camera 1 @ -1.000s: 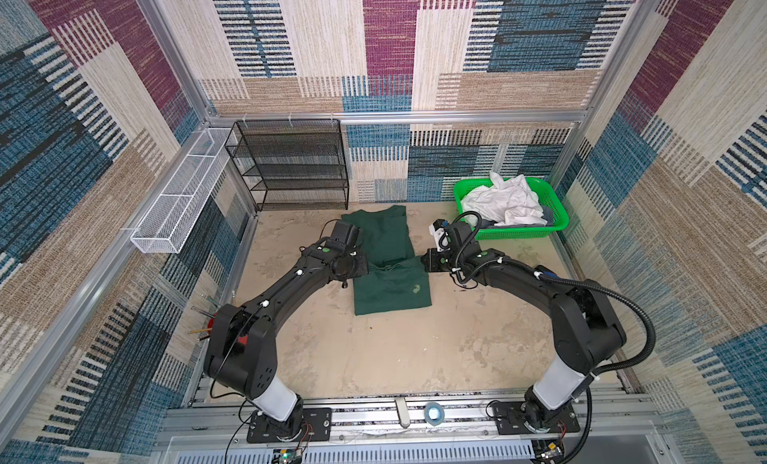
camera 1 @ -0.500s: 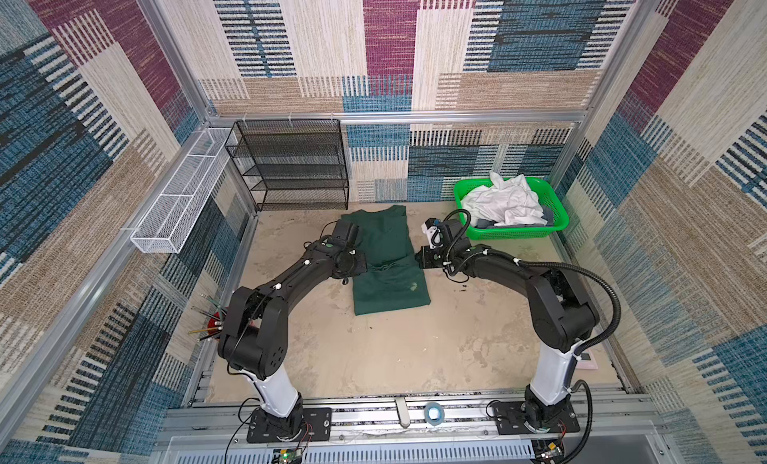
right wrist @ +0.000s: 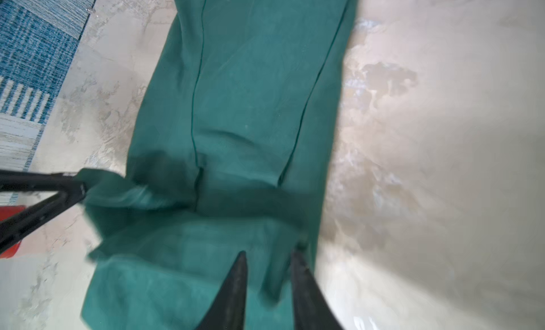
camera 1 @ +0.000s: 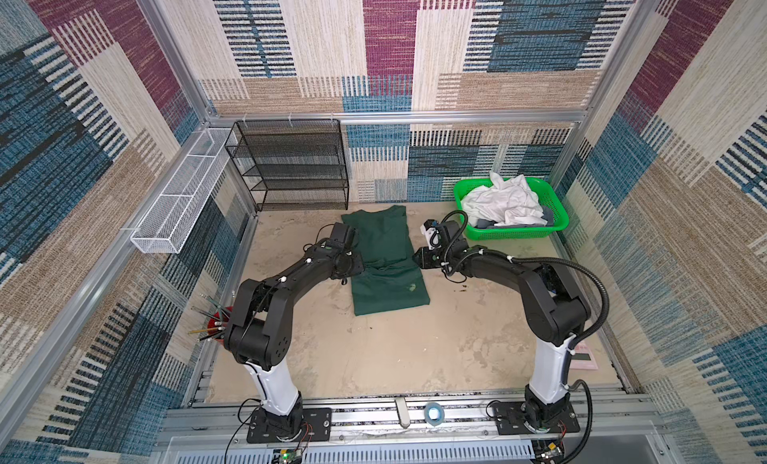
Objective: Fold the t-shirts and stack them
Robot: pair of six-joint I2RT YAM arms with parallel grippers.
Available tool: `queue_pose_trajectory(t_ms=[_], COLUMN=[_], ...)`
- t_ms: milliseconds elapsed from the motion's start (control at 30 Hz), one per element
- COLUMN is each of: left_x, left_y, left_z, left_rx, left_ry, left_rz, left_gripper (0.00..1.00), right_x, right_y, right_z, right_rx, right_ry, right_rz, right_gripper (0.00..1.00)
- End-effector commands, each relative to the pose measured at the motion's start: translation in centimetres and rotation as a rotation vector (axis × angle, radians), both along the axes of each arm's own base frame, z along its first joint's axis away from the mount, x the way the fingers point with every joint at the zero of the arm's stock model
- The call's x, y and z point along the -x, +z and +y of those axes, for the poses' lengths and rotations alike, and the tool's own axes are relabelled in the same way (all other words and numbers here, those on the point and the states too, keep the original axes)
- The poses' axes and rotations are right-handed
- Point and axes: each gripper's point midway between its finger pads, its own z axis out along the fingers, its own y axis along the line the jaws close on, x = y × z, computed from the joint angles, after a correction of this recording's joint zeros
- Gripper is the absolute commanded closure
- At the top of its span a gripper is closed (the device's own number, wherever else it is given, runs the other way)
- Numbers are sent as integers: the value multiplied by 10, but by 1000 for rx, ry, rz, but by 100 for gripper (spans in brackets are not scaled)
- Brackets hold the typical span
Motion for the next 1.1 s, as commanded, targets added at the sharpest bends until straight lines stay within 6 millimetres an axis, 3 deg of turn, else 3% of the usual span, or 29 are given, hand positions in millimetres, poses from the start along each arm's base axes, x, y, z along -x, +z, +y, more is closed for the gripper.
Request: queue_pose_trajectory(t_ms=[0, 100, 233, 400, 900, 1067], left_x=[3, 29, 75, 113, 121, 132], left_y=[18, 17, -7, -34, -66, -73], left_z=[-4, -5, -8, -14, -15, -13], left_rx=[55, 114, 186, 235, 199, 172], left_ry=[-10, -15, -6, -12, 8, 7], left_rz=[-71, -63, 28, 109, 213, 258], left_gripper=[63, 61, 61, 60, 61, 73], right_x=[5, 32, 67, 87, 111, 123], right_y=[26, 18, -15, -34, -67, -77], right_z=[-8, -16, -18, -20, -17, -18], right_rx=[-27, -46, -51, -53, -28, 4], right_ry=[-27, -29, -7, 3, 44, 45], right_rz=[-93, -45, 74, 124, 251, 293], right_gripper=[59, 58, 61, 62, 66, 76])
